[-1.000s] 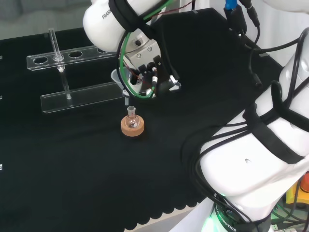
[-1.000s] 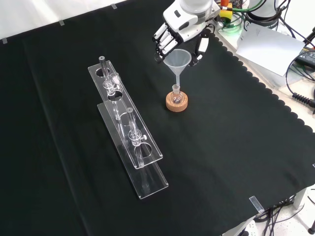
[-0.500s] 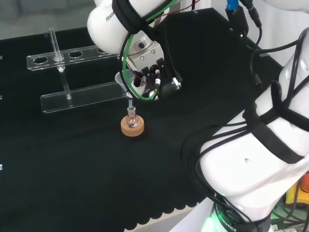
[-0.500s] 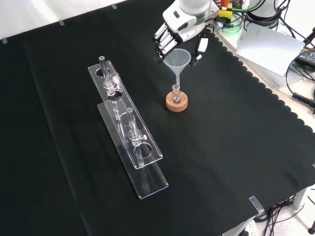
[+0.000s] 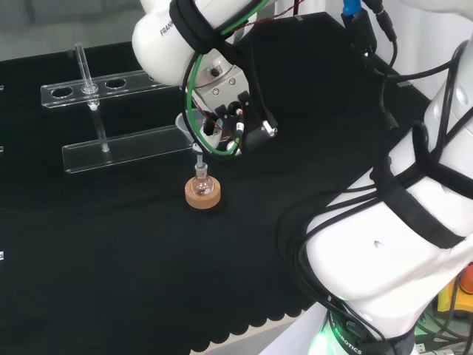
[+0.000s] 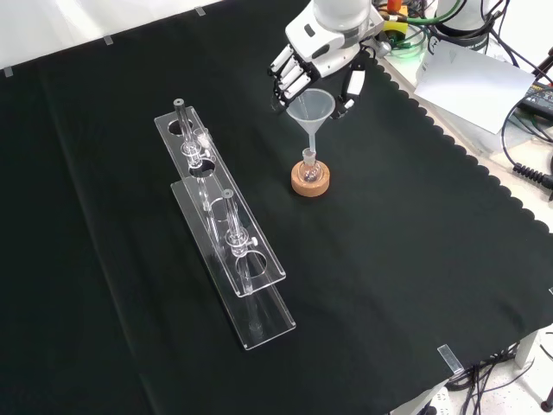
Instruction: Place the funnel on the round-bottom flask.
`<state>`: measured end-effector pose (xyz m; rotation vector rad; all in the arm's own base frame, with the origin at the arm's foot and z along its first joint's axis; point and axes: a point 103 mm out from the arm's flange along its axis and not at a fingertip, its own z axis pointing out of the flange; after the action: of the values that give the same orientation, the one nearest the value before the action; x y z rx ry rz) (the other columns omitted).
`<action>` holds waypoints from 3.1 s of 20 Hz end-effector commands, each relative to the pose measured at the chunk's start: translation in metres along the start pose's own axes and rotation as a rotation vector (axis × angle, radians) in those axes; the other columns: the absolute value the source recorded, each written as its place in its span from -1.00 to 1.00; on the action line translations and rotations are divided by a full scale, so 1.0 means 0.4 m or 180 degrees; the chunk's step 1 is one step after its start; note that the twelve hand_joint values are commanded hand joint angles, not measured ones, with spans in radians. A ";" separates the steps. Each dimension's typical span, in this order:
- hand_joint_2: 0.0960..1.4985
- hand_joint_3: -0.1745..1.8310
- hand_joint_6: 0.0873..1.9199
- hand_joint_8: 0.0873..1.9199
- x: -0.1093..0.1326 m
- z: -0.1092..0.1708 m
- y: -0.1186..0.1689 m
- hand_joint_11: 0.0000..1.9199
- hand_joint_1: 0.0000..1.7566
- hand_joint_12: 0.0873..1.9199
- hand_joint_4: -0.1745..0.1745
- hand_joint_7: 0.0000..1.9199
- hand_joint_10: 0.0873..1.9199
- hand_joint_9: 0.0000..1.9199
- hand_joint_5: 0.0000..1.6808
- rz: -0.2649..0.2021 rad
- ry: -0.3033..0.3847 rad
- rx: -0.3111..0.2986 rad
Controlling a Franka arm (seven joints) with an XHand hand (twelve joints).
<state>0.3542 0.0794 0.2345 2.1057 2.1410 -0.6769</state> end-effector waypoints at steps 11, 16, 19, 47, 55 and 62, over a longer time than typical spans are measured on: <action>-0.01 -0.13 -0.49 -0.36 -0.014 0.052 0.033 -0.44 -0.09 0.31 -0.25 -0.49 -0.52 -0.15 -0.34 0.0008 0.0026 0.0054; -0.01 -0.13 -0.49 -0.36 -0.020 0.063 0.037 -0.44 -0.09 0.31 -0.25 -0.49 -0.52 -0.15 -0.34 0.0021 0.0025 0.0027; -0.01 -0.13 -0.49 -0.36 -0.013 0.062 0.038 -0.44 -0.09 0.31 -0.25 -0.49 -0.52 -0.16 -0.34 0.0019 0.0004 0.0041; -0.13 -0.12 -0.82 -0.29 0.006 0.106 0.033 -0.84 -0.15 0.44 -0.31 -0.76 -0.34 -0.54 -0.53 -0.0061 -0.0028 0.0095; -0.15 -0.15 -0.96 -0.31 0.014 0.102 0.025 -0.96 -0.18 0.47 -0.29 -0.92 -0.31 -0.70 -0.56 -0.0089 -0.0045 0.0056; -0.17 -0.21 -1.00 -0.89 0.019 0.106 0.019 -1.00 -0.23 0.21 -0.21 -1.00 -0.39 -0.97 -0.80 -0.0180 -0.0106 0.0330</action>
<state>0.3486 0.0682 0.1922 2.0762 2.1729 -0.7498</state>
